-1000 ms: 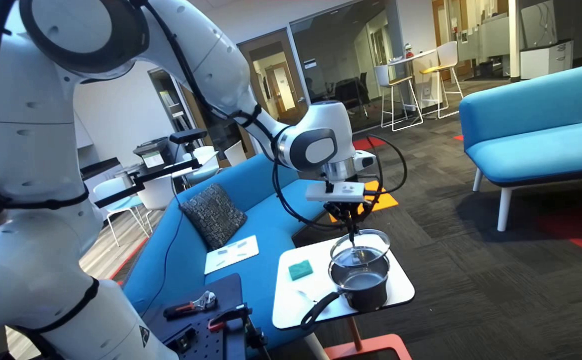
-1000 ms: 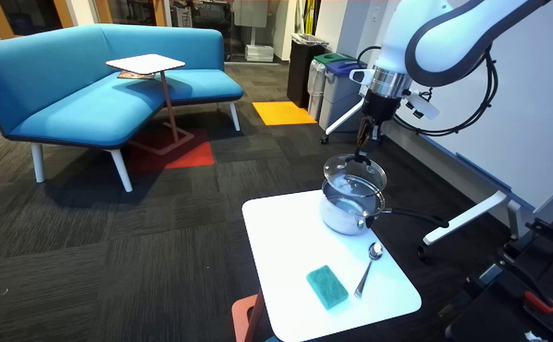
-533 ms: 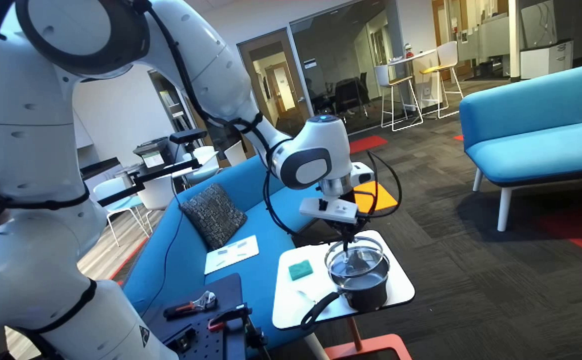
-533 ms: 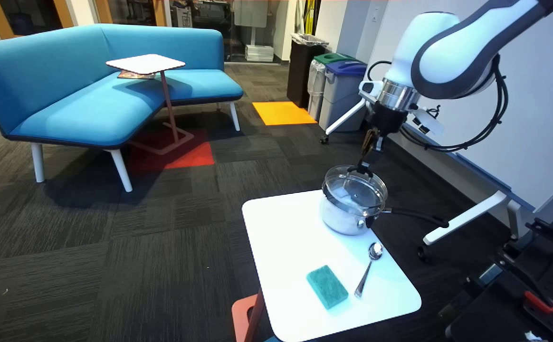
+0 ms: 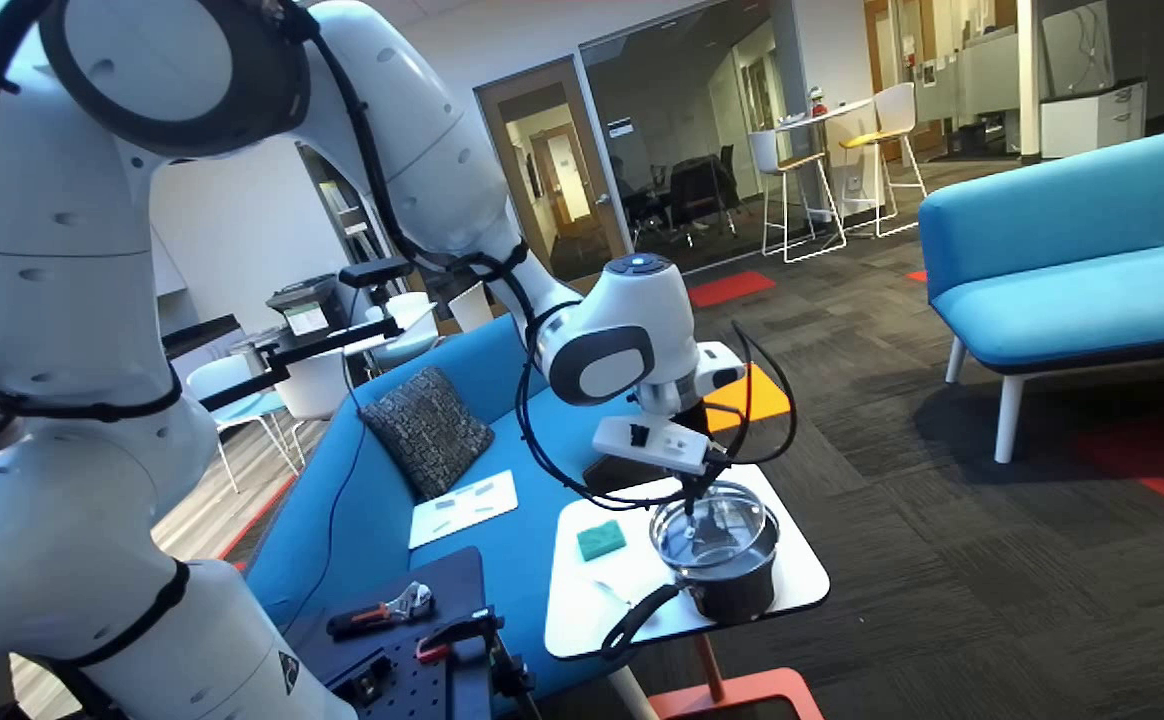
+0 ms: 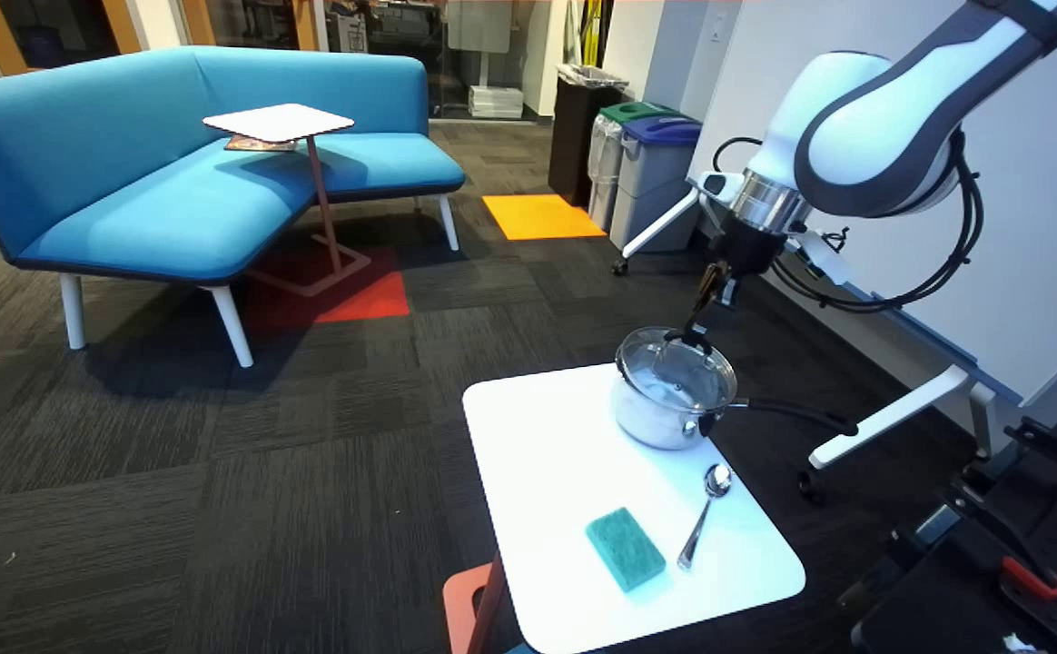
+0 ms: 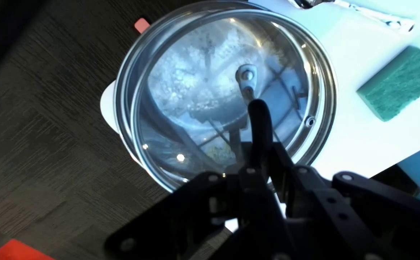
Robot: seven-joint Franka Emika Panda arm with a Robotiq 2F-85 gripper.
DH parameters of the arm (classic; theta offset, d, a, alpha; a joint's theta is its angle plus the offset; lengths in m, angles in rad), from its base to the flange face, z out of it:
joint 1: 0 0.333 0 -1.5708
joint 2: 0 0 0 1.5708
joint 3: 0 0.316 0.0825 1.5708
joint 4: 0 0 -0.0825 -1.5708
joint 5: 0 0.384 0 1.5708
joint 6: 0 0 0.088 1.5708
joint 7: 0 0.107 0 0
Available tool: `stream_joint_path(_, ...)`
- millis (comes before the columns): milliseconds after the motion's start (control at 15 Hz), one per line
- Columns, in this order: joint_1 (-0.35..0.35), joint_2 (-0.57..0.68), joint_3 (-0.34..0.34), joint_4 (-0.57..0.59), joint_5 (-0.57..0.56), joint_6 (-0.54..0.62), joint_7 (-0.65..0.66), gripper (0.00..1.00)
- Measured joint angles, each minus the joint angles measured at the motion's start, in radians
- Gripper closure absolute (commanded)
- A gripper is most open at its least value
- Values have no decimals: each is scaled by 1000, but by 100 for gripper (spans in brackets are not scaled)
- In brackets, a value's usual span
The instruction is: Pick up the lid and close the pot
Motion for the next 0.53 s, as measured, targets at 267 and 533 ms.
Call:
stream_joint_path(267,-13,5,8,-3,-1,34,1,96)
stream_joint_path(533,-17,8,8,-3,-1,32,7,96)
